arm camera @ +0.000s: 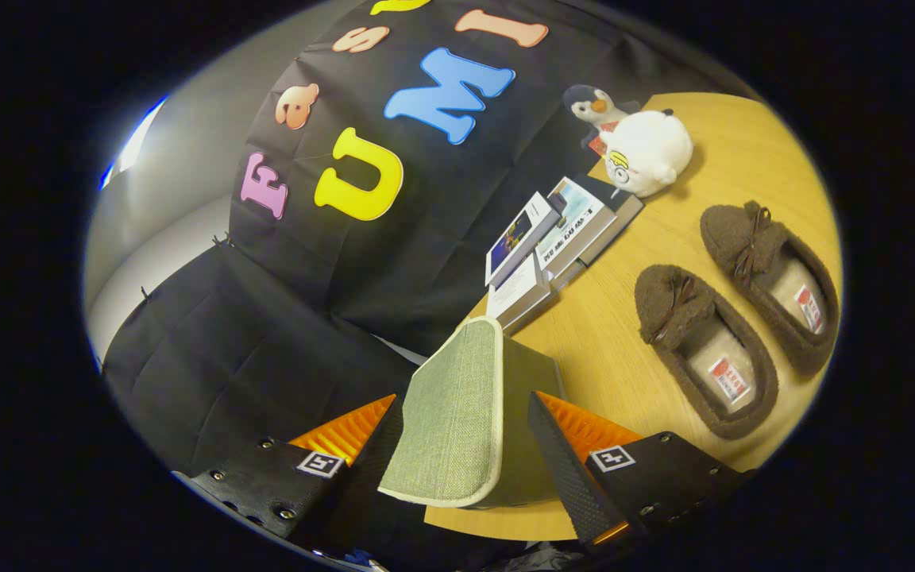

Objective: Open the storage box then place both shoes into the box .Put the left shoe in first, then the right shoe, with the right side of both shoes facing outward in a uniform manner.

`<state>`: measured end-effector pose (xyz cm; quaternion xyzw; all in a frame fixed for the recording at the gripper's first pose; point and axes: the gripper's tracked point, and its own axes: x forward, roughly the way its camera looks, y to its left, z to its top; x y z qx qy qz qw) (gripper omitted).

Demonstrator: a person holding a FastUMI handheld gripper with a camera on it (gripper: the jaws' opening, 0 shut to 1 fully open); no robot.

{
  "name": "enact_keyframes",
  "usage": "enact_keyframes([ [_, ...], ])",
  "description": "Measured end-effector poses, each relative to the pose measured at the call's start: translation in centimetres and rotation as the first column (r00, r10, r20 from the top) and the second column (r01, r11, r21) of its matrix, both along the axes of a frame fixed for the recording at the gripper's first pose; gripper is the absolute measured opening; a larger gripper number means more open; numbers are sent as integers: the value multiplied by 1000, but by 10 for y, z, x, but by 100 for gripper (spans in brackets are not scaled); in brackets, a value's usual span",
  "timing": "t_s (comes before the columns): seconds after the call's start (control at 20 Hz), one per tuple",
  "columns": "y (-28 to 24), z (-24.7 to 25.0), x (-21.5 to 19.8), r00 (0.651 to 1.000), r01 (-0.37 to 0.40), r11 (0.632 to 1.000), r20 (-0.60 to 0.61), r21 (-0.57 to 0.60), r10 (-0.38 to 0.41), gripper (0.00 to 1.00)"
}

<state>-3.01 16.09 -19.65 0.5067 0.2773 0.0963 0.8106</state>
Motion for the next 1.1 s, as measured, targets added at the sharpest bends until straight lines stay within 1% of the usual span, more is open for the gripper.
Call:
enact_keyframes([
  [0.25,23,-21,3,997,0,986,-79,164,13,96],
  [0.45,37,-32,2,992,-1,967,-118,254,32,96],
  [0.6,49,-35,3,990,1,952,-133,307,42,96],
  [0.65,49,-36,5,989,-3,947,-137,322,49,91],
  [0.85,60,-35,0,985,-40,936,-143,351,96,91],
  [0.9,62,-34,0,985,-42,934,-140,355,98,91],
  [0.95,68,-41,4,984,-28,939,-159,342,87,78],
  [1.0,58,-41,-1,983,-21,937,-162,348,82,65],
  [1.05,60,-40,1,982,-18,931,-168,365,84,48],
  [1.1,60,-39,-3,981,-22,926,-170,376,92,48],
])
